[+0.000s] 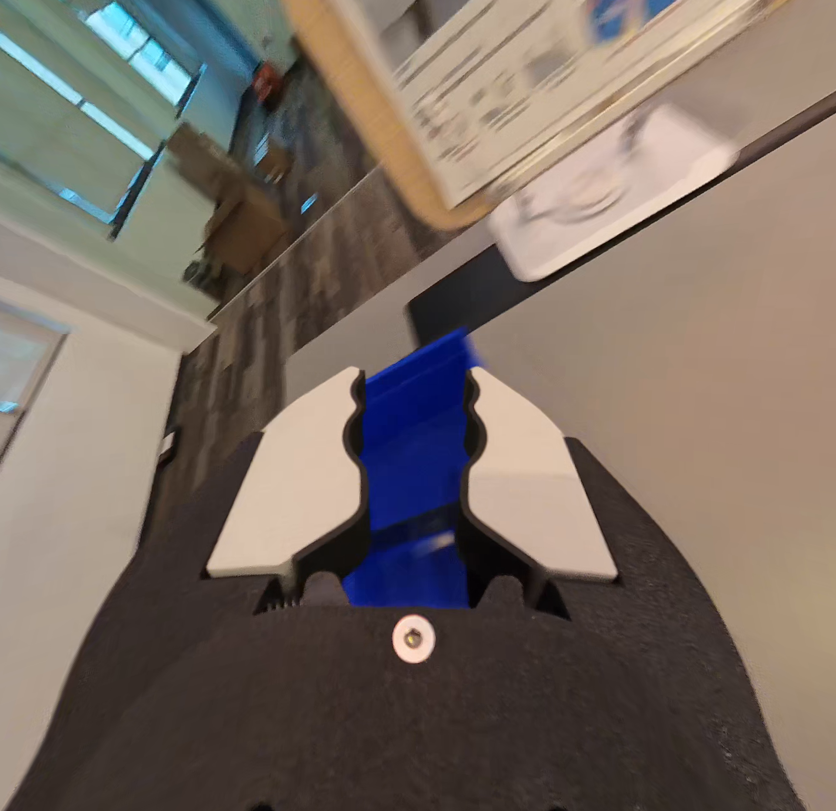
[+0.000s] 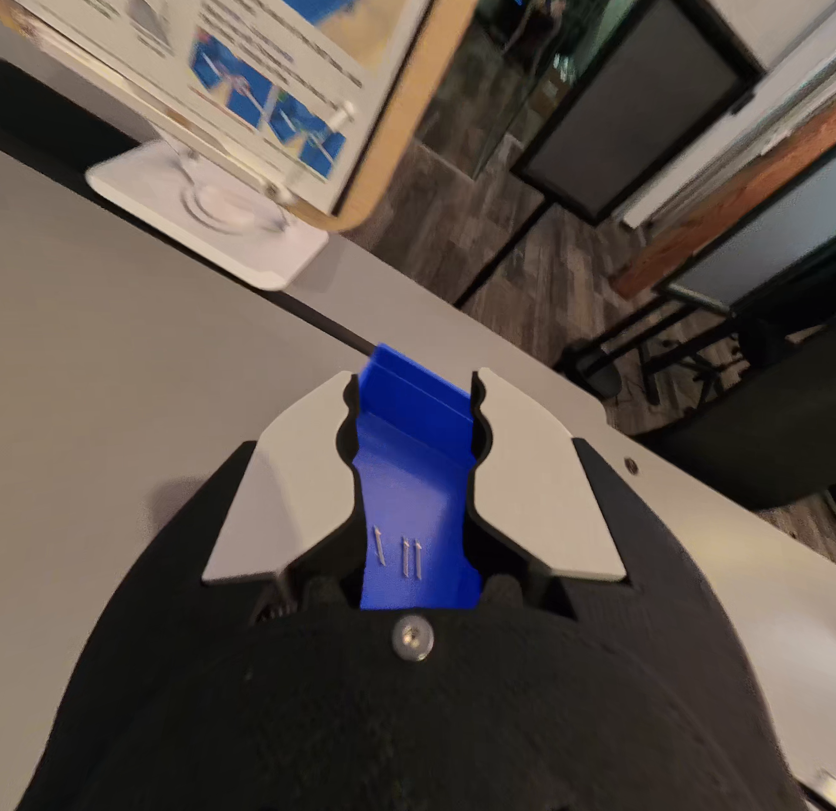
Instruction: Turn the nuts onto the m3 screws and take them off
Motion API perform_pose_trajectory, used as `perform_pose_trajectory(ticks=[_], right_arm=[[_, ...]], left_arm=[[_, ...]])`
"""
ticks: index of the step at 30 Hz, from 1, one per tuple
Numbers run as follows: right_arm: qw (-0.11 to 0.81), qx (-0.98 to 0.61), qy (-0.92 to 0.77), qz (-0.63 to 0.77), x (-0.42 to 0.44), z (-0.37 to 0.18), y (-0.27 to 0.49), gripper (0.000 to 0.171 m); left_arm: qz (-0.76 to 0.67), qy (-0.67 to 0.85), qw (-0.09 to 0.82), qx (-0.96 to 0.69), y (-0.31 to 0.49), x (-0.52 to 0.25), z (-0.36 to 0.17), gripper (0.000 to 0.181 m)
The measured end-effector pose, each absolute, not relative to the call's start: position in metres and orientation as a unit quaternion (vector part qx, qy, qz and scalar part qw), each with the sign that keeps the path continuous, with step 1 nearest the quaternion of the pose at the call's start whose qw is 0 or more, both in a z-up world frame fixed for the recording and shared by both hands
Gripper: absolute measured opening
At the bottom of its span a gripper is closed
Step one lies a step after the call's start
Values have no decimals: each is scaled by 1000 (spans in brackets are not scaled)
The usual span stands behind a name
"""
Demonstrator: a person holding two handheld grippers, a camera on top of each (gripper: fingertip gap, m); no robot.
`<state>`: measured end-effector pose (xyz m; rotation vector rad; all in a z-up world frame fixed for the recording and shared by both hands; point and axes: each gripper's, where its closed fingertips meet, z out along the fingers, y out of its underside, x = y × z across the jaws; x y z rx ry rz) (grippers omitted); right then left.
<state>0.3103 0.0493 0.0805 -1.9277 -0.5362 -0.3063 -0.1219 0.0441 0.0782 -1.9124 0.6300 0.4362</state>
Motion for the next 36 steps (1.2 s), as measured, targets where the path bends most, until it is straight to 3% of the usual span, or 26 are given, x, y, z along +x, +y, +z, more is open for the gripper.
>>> perform_pose_trajectory(ticks=[3, 6, 9, 15, 19, 22, 24, 26, 36], right_arm=[[481, -838, -207, -153, 372, 77, 53, 76], [405, -874, -198, -183, 430, 53, 47, 89], [368, -901, -176, -150, 456, 23, 41, 88], [355, -929, -110, 10, 446, -23, 42, 76], [331, -938, -93, 36, 446, -43, 41, 72], [309, -945, -95, 42, 445, -53, 37, 67], [298, -949, -95, 39, 446, -59, 36, 63], [282, -954, -92, 31, 449, -66, 34, 63], [295, -953, -74, 16, 474, -52, 41, 58]], left_arm=[[230, 228, 427, -844, 35, -227, 66, 56], [188, 189, 329, -906, 17, -307, 27, 54], [49, 117, 275, -953, -1, -336, -18, 60], [-59, 64, 273, -958, -12, -332, -61, 76], [-35, 60, 255, -964, -14, -336, -82, 71], [-53, 47, 233, -970, -18, -333, -96, 52], [-72, 43, 220, -972, -20, -330, -103, 24], [-56, 41, 217, -974, -19, -335, -108, 8], [-30, 101, 223, -969, -23, -298, -109, 6]])
